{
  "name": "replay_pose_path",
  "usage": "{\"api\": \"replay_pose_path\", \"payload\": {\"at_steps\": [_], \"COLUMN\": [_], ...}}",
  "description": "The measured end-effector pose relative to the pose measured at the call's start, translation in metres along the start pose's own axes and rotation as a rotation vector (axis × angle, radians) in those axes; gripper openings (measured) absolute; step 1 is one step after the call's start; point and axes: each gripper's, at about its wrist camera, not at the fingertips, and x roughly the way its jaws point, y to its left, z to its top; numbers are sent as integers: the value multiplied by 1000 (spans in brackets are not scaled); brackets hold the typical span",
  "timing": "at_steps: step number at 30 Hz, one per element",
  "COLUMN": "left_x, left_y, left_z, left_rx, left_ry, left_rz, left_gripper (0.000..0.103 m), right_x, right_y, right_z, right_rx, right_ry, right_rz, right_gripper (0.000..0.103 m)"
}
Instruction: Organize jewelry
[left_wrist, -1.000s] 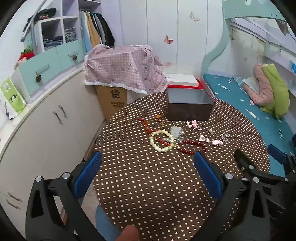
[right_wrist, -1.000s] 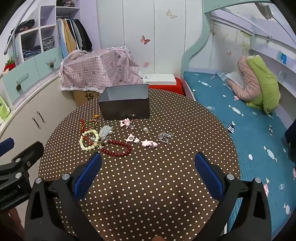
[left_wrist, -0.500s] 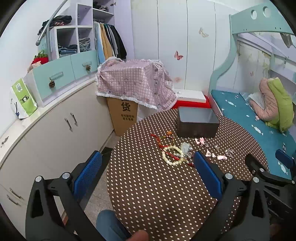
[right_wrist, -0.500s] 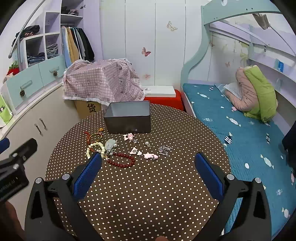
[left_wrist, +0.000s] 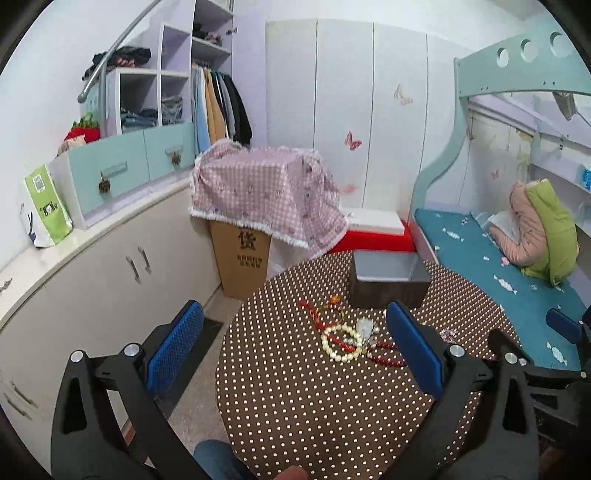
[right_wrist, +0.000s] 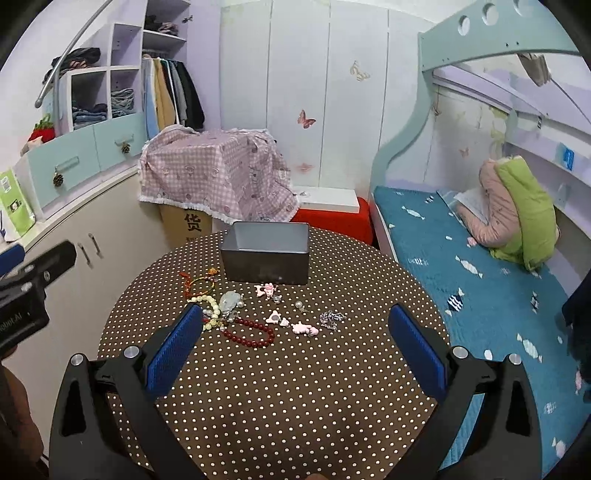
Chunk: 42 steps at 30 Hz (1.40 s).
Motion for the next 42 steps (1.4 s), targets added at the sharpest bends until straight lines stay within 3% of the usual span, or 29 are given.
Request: {"api": "replay_pose_path", "payload": {"at_steps": [8,16,30,42], "left_x": [-14,-36,-50,-40], "left_y": [1,-5,-18,-13], "left_z": [-2,9,21,17], "left_rx": [-12,-20,-4,-13], "left_ry": [-5,-79,-124,-99], "left_rz": [-16,-28,-41,-61], "left_gripper": [98,98,98,98], "right_x": [-21,-42,-51,-49], "right_y": [-7,-16,-21,-24], "right_z": [13,29,32,35], "right_rx": [47,58,65,68], "right_ry": [-73,-153,-194,-194], "right_rz": [-4,-22,7,3], "right_gripper": [97,97,97,97]}}
